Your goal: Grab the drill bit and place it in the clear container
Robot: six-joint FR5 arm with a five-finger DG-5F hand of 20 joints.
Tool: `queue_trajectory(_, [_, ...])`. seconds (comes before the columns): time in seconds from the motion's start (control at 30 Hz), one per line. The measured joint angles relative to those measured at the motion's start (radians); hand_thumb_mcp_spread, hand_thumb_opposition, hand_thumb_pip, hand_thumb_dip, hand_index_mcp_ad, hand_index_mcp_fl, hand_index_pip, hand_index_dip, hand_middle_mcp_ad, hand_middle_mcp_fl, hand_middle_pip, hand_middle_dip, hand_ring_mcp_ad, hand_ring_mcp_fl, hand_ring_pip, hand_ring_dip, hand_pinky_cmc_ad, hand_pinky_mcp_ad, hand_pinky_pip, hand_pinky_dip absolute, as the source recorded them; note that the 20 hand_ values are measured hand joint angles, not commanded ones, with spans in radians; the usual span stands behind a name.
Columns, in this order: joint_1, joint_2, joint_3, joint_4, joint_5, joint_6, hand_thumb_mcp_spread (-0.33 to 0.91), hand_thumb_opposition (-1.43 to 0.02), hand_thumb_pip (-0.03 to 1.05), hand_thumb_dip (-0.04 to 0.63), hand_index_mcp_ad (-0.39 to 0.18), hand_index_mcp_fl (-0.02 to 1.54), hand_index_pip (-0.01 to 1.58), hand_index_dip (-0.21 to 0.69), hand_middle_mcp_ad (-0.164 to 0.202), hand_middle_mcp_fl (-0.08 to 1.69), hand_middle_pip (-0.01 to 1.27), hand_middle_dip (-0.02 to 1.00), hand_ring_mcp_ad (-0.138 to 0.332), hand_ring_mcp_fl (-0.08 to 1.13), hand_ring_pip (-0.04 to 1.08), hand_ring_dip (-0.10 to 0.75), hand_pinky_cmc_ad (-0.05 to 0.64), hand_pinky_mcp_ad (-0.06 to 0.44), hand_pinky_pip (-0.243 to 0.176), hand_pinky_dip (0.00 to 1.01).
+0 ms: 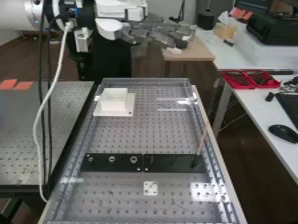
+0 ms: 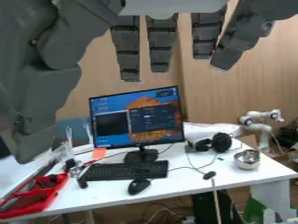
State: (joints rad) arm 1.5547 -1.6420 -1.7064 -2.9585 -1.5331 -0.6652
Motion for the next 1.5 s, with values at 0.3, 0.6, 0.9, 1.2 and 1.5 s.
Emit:
queue_trajectory(0.3, [-0.003, 0.002, 0.001, -0.001, -0.015, -0.005, 0.33, -0.73, 0.34, 0.126, -0.058, 0.28, 0.09, 0.298, 0.059, 0.09, 0.14, 0.18, 0.229, 0.00, 0.09, -0.005, 0.354, 0.171, -0.131, 0.34])
queue_trajectory(0.6, [0.004, 0.004, 0.001, -0.004, 0.022, -0.004, 0.33, -0.73, 0.34, 0.126, -0.054, 0.28, 0.09, 0.298, 0.059, 0.09, 0.14, 0.18, 0.232, 0.00, 0.09, -0.005, 0.354, 0.173, -0.131, 0.34])
queue_trajectory(0.9, [0.003, 0.004, 0.000, -0.002, 0.040, -0.005, 0.33, -0.73, 0.34, 0.129, -0.054, 0.28, 0.09, 0.298, 0.059, 0.09, 0.14, 0.18, 0.234, 0.00, 0.09, -0.005, 0.358, 0.169, -0.127, 0.34])
queue_trajectory(1.2, [0.006, 0.007, -0.005, -0.003, 0.046, -0.003, 0.33, -0.73, 0.28, 0.101, -0.052, 0.26, 0.09, 0.298, 0.058, 0.09, 0.14, 0.18, 0.239, 0.00, 0.09, -0.009, 0.358, 0.166, -0.127, 0.34])
queue_trajectory(1.5, [0.002, 0.026, -0.017, -0.001, 0.014, -0.004, 0.31, -0.67, 0.21, 0.052, -0.040, 0.18, 0.09, 0.298, 0.068, 0.08, 0.14, 0.18, 0.241, 0.01, 0.09, -0.005, 0.360, 0.168, -0.131, 0.34])
